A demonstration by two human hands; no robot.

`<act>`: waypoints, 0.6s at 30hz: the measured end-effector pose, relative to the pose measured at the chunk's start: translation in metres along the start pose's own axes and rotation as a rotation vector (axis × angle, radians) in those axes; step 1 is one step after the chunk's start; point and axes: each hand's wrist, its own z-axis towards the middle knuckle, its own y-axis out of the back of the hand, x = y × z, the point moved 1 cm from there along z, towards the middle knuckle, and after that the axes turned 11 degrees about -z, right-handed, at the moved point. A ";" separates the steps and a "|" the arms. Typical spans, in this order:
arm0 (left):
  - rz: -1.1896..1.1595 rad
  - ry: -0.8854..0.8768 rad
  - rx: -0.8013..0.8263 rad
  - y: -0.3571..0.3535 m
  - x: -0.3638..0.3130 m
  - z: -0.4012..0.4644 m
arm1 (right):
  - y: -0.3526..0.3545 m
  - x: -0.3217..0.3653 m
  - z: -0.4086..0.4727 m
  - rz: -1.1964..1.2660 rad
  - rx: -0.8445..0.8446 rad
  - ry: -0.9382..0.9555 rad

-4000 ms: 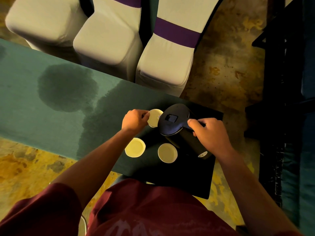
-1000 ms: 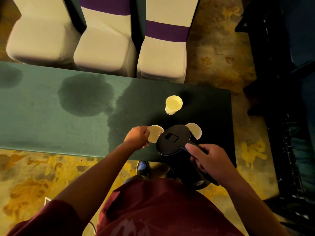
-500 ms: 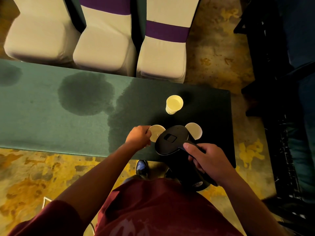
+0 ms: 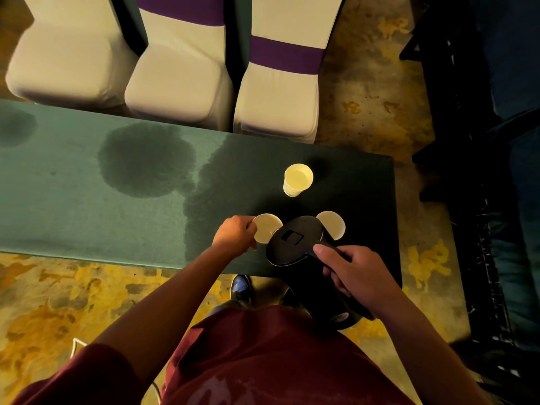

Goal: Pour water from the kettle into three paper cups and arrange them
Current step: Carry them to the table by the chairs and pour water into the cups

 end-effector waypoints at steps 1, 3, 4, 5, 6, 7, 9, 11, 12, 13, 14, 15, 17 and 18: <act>0.000 0.002 0.000 0.000 0.000 0.000 | 0.000 0.000 0.000 -0.006 0.001 0.001; -0.008 0.002 -0.008 0.000 0.001 0.000 | 0.001 0.000 0.000 -0.010 0.001 0.002; -0.016 0.000 -0.012 -0.001 0.002 0.000 | 0.001 0.000 0.001 -0.011 0.002 0.001; -0.025 -0.002 -0.013 -0.001 0.002 0.001 | 0.001 0.000 0.001 -0.015 0.003 -0.002; -0.033 -0.003 -0.010 -0.001 0.002 0.001 | 0.001 0.000 0.001 -0.022 0.003 -0.006; -0.037 -0.005 -0.007 -0.002 0.003 0.001 | 0.000 0.000 0.001 -0.029 0.002 -0.009; -0.039 -0.010 -0.004 -0.002 0.003 0.002 | 0.000 -0.002 0.001 -0.039 -0.001 -0.012; -0.042 -0.006 -0.001 -0.002 0.003 0.002 | 0.000 -0.002 0.001 -0.038 0.000 -0.016; -0.044 -0.002 0.000 -0.002 0.003 0.002 | 0.000 -0.002 0.000 -0.035 0.002 -0.017; -0.046 0.001 0.000 -0.002 0.003 0.002 | -0.001 -0.002 0.000 -0.032 0.005 -0.017; -0.049 0.001 0.000 -0.002 0.003 0.001 | -0.001 -0.002 0.000 -0.031 0.007 -0.015; -0.050 -0.001 0.000 -0.002 0.003 0.001 | -0.001 -0.003 0.000 -0.031 0.008 -0.011; -0.047 -0.002 0.000 -0.002 0.002 0.001 | -0.002 -0.004 0.001 -0.033 0.005 -0.007; -0.046 0.000 -0.001 -0.001 0.002 0.000 | -0.003 -0.005 0.001 -0.033 -0.003 -0.008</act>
